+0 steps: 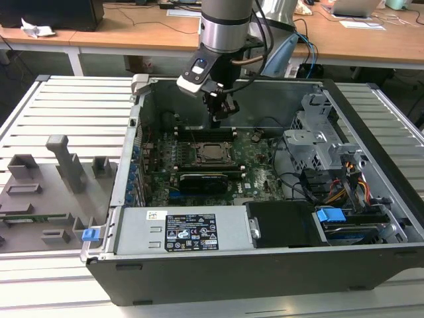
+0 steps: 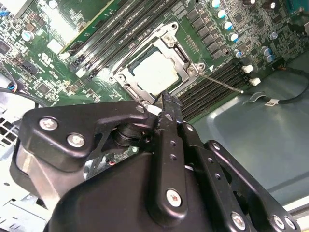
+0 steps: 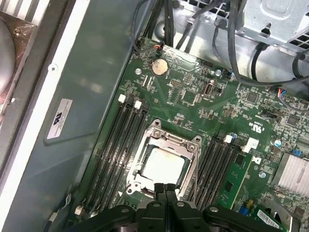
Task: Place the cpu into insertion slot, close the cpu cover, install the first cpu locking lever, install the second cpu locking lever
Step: 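Install the first cpu locking lever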
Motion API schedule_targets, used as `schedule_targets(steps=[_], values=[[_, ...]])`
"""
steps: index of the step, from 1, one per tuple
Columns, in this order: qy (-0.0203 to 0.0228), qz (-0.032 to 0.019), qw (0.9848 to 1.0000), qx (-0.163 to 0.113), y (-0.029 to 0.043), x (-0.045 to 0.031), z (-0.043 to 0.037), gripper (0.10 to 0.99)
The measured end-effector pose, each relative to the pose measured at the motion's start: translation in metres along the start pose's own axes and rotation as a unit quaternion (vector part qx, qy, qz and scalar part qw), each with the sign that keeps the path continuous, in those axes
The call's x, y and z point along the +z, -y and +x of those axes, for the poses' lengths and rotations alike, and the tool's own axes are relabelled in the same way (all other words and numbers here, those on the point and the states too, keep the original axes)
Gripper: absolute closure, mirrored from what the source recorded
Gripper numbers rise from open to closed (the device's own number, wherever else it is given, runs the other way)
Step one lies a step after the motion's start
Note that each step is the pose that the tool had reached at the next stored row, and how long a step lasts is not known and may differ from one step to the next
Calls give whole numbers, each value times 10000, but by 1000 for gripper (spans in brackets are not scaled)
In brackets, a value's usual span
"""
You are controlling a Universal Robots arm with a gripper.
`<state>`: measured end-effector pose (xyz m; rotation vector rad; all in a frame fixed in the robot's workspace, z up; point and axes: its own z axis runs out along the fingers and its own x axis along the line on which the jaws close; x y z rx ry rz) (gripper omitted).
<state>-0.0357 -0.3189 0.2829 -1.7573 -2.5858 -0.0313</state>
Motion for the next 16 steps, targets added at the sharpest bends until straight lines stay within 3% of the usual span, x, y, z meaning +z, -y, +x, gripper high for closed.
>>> schedule_targets(steps=[7, 16], values=[[-3, 7, 9996, -300, 0, 0, 0, 980], [-7, 19, 9966, -819, 0, 0, 0, 980]])
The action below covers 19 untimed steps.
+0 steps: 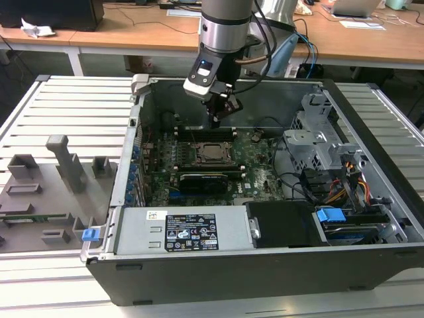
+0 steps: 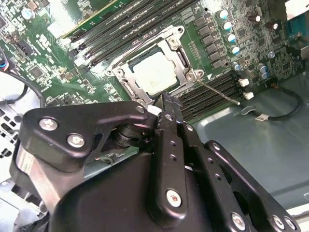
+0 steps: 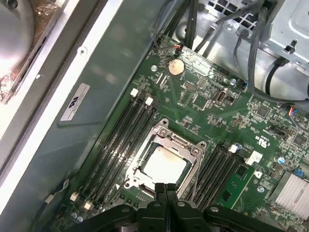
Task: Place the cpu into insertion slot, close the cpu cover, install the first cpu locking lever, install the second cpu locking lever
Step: 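Install the first cpu locking lever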
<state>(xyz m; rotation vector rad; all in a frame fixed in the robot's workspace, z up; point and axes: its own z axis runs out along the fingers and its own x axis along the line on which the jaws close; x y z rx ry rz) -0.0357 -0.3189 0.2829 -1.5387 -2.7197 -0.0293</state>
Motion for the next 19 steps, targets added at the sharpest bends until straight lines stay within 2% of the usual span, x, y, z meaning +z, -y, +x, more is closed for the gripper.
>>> schedule_targets(steps=[2, 4, 6, 8, 12, 15, 16, 18, 19], values=[[-1, 3, 9999, -135, 0, 0, 0, 980], [-4, 11, 9989, -463, 0, 0, 0, 980], [-7, 20, 9966, -819, 0, 1, 0, 980], [-8, 24, 9950, -1002, 0, 2, 0, 980], [-11, 34, 9901, -1404, 0, 4, 0, 980], [-16, 47, 9801, -1984, 0, 6, 0, 980], [-18, 51, 9761, -2170, 0, 6, 0, 980], [-19, 57, 9708, -2399, 0, 7, 0, 980], [-21, 62, 9654, -2607, 0, 8, 0, 980]])
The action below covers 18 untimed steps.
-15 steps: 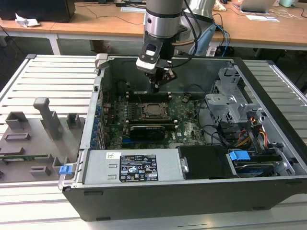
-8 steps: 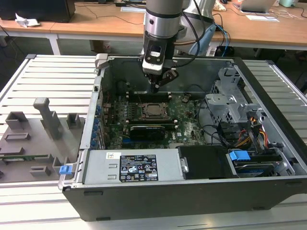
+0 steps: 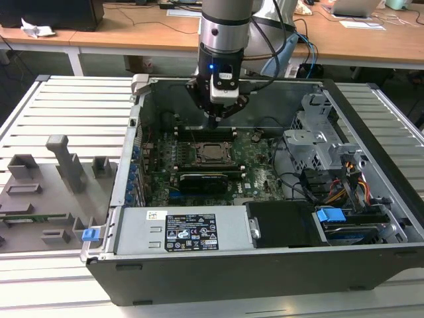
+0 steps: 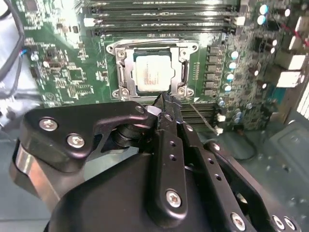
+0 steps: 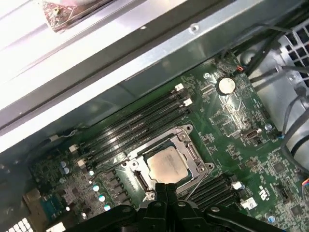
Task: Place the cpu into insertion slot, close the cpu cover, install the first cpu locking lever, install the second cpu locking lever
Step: 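Install the first cpu locking lever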
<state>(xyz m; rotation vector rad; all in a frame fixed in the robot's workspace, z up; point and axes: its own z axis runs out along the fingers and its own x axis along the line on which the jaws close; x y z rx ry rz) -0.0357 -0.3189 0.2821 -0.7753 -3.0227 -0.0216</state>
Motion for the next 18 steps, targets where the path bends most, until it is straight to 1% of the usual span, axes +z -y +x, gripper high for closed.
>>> schedule_targets(steps=[2, 3, 4, 5, 9, 10, 12, 13, 15, 18], values=[[-2, 5, 9998, -196, 0, 0, 0, 980], [-3, 10, 9993, -387, 0, 0, 0, 980], [-5, 13, 9984, -570, 0, 1, 0, 980], [-5, 16, 9977, -681, 0, 0, 0, 980], [-8, 23, 9956, -942, 2, 0, 3, 980], [-8, 25, 9946, -1035, 2, 1, 4, 980], [-11, 33, 9906, -1369, 2, 1, 4, 980], [-12, 36, 9889, -1485, 3, 1, 4, 980], [-14, 40, 9860, -1666, 2, 1, 4, 980], [-16, 47, 9809, -1943, 3, 2, 4, 980]])
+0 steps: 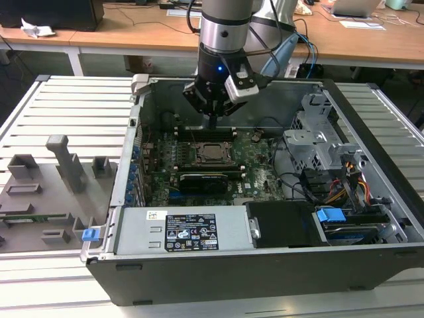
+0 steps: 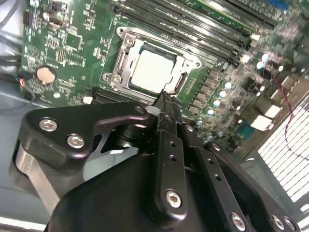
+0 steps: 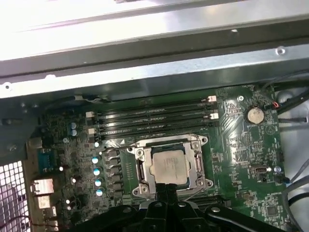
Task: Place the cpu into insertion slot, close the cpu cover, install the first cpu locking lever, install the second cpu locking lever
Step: 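Install the first cpu locking lever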
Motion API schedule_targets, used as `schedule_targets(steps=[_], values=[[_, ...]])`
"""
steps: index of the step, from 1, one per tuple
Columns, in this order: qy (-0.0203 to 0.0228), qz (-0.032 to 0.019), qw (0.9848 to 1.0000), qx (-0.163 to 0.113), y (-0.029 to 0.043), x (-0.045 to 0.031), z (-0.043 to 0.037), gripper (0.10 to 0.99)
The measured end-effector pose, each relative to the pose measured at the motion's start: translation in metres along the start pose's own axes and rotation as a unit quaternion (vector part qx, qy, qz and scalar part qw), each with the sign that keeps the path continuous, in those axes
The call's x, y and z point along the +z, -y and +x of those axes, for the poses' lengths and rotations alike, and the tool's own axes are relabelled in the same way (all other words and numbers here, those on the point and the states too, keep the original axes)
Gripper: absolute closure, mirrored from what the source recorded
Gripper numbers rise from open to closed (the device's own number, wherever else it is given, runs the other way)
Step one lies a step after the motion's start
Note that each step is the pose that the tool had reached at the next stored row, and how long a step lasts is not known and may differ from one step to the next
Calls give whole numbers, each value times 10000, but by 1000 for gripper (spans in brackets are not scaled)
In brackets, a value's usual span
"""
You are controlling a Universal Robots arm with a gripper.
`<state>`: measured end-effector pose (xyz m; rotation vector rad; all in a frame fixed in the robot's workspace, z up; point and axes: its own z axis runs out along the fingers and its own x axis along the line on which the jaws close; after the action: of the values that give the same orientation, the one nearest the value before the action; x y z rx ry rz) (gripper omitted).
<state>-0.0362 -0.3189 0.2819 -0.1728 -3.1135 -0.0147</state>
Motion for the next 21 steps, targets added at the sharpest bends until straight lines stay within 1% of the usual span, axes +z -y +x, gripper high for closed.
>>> schedule_targets(steps=[2, 3, 5, 6, 7, 8, 9, 10, 11, 13, 15, 16, 17, 19, 20, 21], values=[[-2, 5, 9997, -227, 0, 1, 0, 980], [-3, 9, 9993, -377, 0, 1, 0, 980], [0, 13, 9985, -540, 0, 2, 0, 980], [8, 14, 9982, -602, 0, 2, 1, 980], [29, 13, 9980, -625, 0, 4, 3, 980], [76, 11, 9980, -630, 2, 7, 17, 980], [109, 7, 9980, -630, 4, 12, 35, 980], [124, -2, 9979, -631, 6, 22, 58, 980], [125, -12, 9979, -632, 9, 27, 82, 980], [123, -57, 9979, -631, 18, 38, 156, 980], [119, -143, 9978, -632, 31, 52, 276, 980], [117, -181, 9978, -633, 35, 58, 307, 980], [116, -210, 9977, -634, 37, 60, 325, 980], [112, -290, 9975, -634, 41, 65, 358, 980], [110, -318, 9974, -634, 42, 70, 372, 980], [111, -325, 9974, -634, 44, 78, 389, 980]])
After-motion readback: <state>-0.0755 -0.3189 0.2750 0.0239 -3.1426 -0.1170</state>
